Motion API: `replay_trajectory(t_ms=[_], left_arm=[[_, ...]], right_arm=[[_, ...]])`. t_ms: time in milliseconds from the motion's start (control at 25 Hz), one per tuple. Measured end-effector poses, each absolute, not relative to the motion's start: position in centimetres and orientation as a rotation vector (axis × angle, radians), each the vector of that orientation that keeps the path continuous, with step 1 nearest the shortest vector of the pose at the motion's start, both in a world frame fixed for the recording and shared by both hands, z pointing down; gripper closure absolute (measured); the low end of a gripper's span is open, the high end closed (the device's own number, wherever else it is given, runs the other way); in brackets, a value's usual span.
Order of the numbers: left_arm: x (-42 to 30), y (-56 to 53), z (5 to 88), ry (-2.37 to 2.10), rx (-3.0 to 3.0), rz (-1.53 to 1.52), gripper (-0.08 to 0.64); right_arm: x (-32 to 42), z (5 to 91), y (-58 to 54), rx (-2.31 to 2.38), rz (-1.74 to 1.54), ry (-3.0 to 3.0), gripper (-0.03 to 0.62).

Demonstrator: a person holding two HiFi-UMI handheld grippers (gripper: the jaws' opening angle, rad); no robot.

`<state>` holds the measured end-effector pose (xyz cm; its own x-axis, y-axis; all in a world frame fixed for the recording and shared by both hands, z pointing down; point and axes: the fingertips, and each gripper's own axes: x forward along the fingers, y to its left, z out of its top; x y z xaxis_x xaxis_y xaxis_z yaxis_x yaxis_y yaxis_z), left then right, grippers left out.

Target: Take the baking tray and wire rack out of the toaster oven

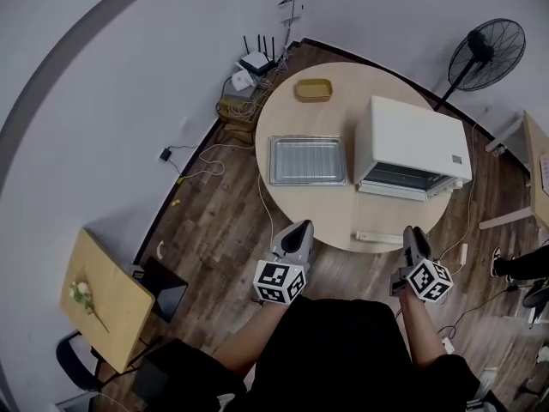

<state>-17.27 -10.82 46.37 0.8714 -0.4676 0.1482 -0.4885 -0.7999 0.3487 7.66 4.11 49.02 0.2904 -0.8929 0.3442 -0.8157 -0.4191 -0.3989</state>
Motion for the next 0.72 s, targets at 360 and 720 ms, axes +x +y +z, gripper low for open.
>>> replay_trajectory(t_ms=[360, 720], left_arm=[[-10.5, 2.7, 46.5, -0.827, 2.673, 0.084, 0.541], [-4.2, 13.5, 45.0, -0.911, 2.733, 0.086, 0.541]], right_arm=[[13.6, 43.2, 15.2, -2.299, -0.454, 1.814, 0.592], [18.4, 42.7, 24.4, -2.296, -0.366, 2.118, 0.592]])
